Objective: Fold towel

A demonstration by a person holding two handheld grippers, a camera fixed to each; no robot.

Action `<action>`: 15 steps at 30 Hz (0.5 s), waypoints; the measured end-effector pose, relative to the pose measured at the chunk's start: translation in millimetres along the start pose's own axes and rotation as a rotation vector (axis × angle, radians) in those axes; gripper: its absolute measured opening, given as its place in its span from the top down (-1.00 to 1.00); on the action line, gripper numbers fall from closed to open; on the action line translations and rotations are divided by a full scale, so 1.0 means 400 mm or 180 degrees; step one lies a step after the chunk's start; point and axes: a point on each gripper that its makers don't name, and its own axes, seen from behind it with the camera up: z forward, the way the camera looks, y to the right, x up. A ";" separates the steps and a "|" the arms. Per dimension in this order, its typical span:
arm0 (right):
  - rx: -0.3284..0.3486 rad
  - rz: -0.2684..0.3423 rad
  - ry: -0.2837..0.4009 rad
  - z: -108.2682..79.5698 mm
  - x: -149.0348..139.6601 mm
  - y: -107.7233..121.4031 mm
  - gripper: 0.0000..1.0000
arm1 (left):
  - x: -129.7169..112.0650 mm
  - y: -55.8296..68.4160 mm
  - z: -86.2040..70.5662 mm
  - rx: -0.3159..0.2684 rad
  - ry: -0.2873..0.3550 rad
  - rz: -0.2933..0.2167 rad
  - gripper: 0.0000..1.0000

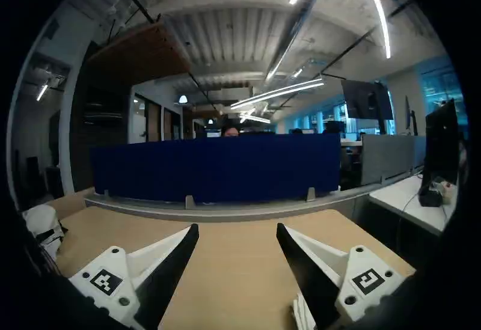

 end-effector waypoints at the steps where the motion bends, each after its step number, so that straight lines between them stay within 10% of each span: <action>1: -0.0008 0.0008 0.0007 0.000 -0.014 0.006 -1.00 | 0.000 0.001 0.000 0.0000 0.0000 0.0000 -0.85; 15: -0.0026 0.0077 0.0077 0.005 -0.202 0.033 -1.00 | 0.000 0.003 0.003 0.0000 0.0000 0.0000 -0.85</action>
